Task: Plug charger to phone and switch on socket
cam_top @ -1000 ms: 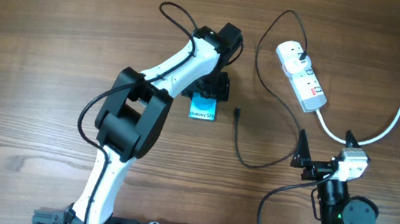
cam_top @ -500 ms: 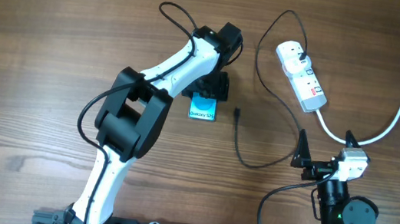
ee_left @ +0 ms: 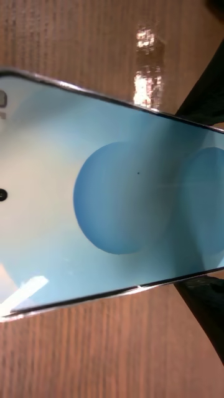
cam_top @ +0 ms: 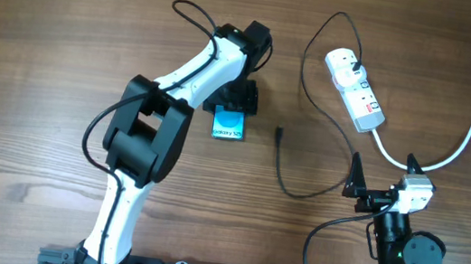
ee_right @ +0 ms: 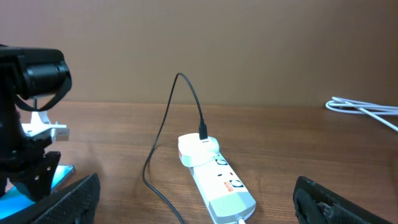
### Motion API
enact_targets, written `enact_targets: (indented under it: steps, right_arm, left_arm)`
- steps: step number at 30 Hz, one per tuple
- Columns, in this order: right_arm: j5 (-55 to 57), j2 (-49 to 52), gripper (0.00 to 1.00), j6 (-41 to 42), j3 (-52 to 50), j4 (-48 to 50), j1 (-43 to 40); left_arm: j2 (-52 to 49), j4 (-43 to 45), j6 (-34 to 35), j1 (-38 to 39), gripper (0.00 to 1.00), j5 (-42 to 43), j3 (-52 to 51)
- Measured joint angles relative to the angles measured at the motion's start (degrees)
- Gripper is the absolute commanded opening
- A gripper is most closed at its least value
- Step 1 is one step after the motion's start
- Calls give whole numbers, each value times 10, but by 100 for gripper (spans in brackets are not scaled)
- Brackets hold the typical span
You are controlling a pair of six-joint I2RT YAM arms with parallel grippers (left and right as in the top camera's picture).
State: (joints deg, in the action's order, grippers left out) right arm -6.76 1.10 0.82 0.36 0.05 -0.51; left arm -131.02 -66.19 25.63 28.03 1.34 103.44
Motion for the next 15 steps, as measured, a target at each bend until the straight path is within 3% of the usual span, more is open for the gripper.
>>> enact_targets:
  steps: [15]
  right_arm:
    - [0,0,100,0,0,0,0]
  left_arm:
    - [47,-11,2,-10,75,5,-5]
